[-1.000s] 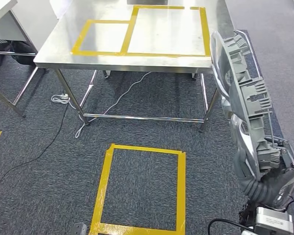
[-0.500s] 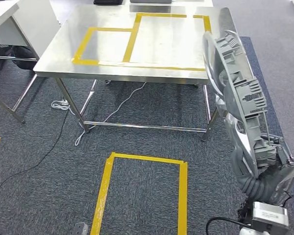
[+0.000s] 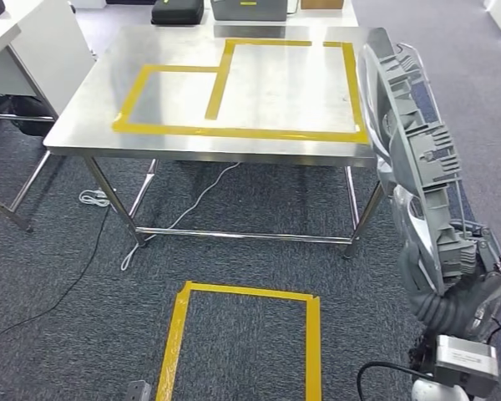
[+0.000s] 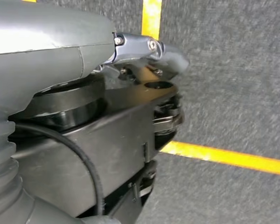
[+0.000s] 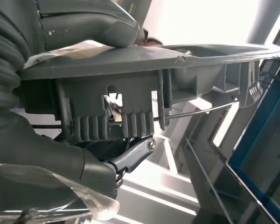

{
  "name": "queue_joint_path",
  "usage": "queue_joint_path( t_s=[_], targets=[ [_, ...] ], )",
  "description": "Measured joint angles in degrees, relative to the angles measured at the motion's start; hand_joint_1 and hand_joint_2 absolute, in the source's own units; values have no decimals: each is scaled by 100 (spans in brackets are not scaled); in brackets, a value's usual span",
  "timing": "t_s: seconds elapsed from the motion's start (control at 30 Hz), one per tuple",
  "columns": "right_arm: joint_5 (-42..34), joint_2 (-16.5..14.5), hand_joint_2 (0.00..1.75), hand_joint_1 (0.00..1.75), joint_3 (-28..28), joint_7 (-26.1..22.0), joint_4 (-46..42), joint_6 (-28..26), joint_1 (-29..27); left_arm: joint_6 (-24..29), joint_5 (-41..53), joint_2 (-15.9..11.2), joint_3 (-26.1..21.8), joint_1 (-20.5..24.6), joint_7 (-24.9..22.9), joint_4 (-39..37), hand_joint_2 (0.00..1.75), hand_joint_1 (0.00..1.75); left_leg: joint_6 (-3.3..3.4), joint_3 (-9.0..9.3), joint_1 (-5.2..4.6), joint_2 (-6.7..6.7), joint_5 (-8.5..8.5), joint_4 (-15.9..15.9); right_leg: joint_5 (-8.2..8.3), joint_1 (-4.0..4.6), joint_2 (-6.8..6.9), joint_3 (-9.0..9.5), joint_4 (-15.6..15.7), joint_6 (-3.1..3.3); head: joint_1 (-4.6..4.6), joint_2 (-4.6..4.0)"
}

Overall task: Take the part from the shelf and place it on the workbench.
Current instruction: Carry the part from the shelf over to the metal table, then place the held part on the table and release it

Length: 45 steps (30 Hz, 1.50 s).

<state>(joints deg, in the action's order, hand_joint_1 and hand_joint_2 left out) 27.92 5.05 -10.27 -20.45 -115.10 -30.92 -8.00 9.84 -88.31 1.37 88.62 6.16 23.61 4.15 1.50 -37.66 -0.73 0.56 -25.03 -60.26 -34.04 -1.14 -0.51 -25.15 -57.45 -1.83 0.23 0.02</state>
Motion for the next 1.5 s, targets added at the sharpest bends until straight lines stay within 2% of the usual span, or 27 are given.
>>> queue_joint_path(
  t_s=[0.1,0.17,0.23,0.3,0.33,0.37,0.43,0.5,0.57,0.63,0.67,0.73,0.8,0.83,0.87,0.93,0.97,1.0,1.1,1.13,1.2,1.27,1.33,1.37,1.4,1.43,1.5],
  targets=[
    [2,0,175,175,28,11,8,46,57,5,53,5,3,21,-19,0,175,0,99,166,8,4,-14,119,97,-4,0,1,-207,-103,11,0],
    [3,0,175,175,40,19,18,72,124,6,78,13,3,44,-21,0,175,0,151,267,18,4,-43,172,61,-3,14,-396,-798,-129,32,0],
    [-1,0,175,175,59,34,41,100,180,6,109,20,3,50,-25,0,175,0,192,340,3,7,-129,182,-262,11,19,-934,-1479,-135,51,0],
    [-12,0,175,175,87,64,82,139,209,5,133,22,3,48,-31,0,175,0,215,468,-21,21,-243,182,-556,36,19,-1262,-1642,-123,60,0],
    [-24,0,175,175,100,79,106,158,226,4,139,23,3,47,-33,0,175,0,220,552,-38,29,-303,183,-503,54,19,-1305,-1481,-103,62,0],
    [-37,0,175,175,113,88,130,175,249,2,146,24,3,49,-35,0,175,0,223,644,-55,35,-367,186,-271,77,19,-1286,-1184,-61,64,0],
    [-56,0,175,175,132,96,173,201,308,-4,170,33,3,57,-43,1,175,0,213,789,-92,41,-493,187,387,138,21,-1196,-517,51,64,0],
    [-56,0,175,175,146,103,210,227,375,-8,203,41,4,76,-56,2,175,0,171,863,-115,45,-585,174,700,176,15,-1106,-193,134,64,0],
    [-43,0,175,175,155,128,247,248,446,-10,231,31,7,92,-64,2,175,0,118,894,-126,42,-591,112,703,156,10,-990,-134,180,68,0],
    [-20,0,175,175,161,163,293,269,533,-17,251,23,10,114,-70,3,175,0,45,745,-124,30,-560,-227,703,108,19,-871,-87,217,51,0],
    [-8,0,175,175,167,178,317,277,582,-21,260,17,11,128,-74,3,175,0,-2,561,-104,23,-611,-530,671,84,21,-820,-74,225,35,0],
    [9,0,175,175,184,202,370,285,664,-29,284,16,14,141,-80,4,175,0,-91,107,-27,17,-904,-1176,576,60,21,-727,-71,223,3,0],
    [14,0,175,175,198,221,427,286,708,-34,311,9,23,135,-86,4,175,0,-155,-188,38,11,-1160,-1414,464,39,17,-601,-71,197,2,0],
    [17,0,175,175,203,233,458,286,729,-37,324,6,29,133,-90,4,175,0,-179,-219,60,7,-1121,-1284,400,28,15,-518,-71,178,1,0],
    [22,0,175,175,208,248,486,286,758,-39,336,3,34,133,-92,4,175,0,-192,-180,76,1,-942,-999,329,16,14,-425,-70,152,1,0],
    [33,0,175,175,225,283,550,292,844,-43,364,-4,39,128,-105,4,175,0,-183,-60,75,-25,-341,-329,188,0,10,-285,-59,89,-1,0],
    [36,0,175,175,237,302,580,296,894,-44,378,-7,39,128,-117,4,175,0,-154,-21,59,-37,-141,-113,129,-4,9,-241,-40,49,2,0],
    [38,0,175,175,253,319,607,301,940,-46,394,-8,42,124,-130,4,175,0,-115,-5,40,-45,-41,7,101,-6,7,-187,-14,7,1,0],
    [45,1,175,175,309,371,674,314,1036,-48,434,-10,48,124,-146,4,175,0,51,179,27,-32,-104,144,128,-10,17,-36,-6,-118,11,-1],
    [48,1,175,175,322,381,699,319,1065,-48,438,-10,49,130,-145,4,175,0,102,282,34,-27,-120,178,152,-12,24,-103,-160,-140,25,-1],
    [53,3,175,175,340,384,746,326,1135,-48,444,-9,49,145,-146,4,175,0,159,452,38,-19,-201,228,101,-11,33,-530,-825,-156,63,-2],
    [59,4,175,175,350,386,792,327,1178,-49,459,-5,50,152,-149,4,175,0,180,589,29,-8,-341,240,-214,-2,32,-1114,-1472,-162,79,-1],
    [69,4,175,175,372,412,847,327,1183,-49,486,-4,52,139,-153,4,175,0,185,792,15,17,-514,241,-516,5,33,-1449,-1518,-150,84,-1],
    [75,5,175,175,390,427,876,327,1187,-49,500,-3,52,135,-155,4,175,0,184,920,6,28,-612,241,-464,9,33,-1506,-1310,-132,87,-1],
    [80,6,175,175,409,438,907,327,1190,-49,508,-3,53,127,-155,4,175,0,179,1036,-1,36,-718,246,-184,19,39,-1528,-999,-101,88,0],
    [85,8,175,175,425,439,939,327,1192,-49,514,-2,52,124,-156,4,175,0,167,1160,-8,38,-828,237,238,38,44,-1541,-708,-69,80,-1],
    [95,12,175,175,440,444,992,334,1204,-48,516,-1,52,126,-165,4,175,0,110,1315,-7,42,-1001,271,866,88,47,-1485,-359,-3,75,-1]
  ],
)
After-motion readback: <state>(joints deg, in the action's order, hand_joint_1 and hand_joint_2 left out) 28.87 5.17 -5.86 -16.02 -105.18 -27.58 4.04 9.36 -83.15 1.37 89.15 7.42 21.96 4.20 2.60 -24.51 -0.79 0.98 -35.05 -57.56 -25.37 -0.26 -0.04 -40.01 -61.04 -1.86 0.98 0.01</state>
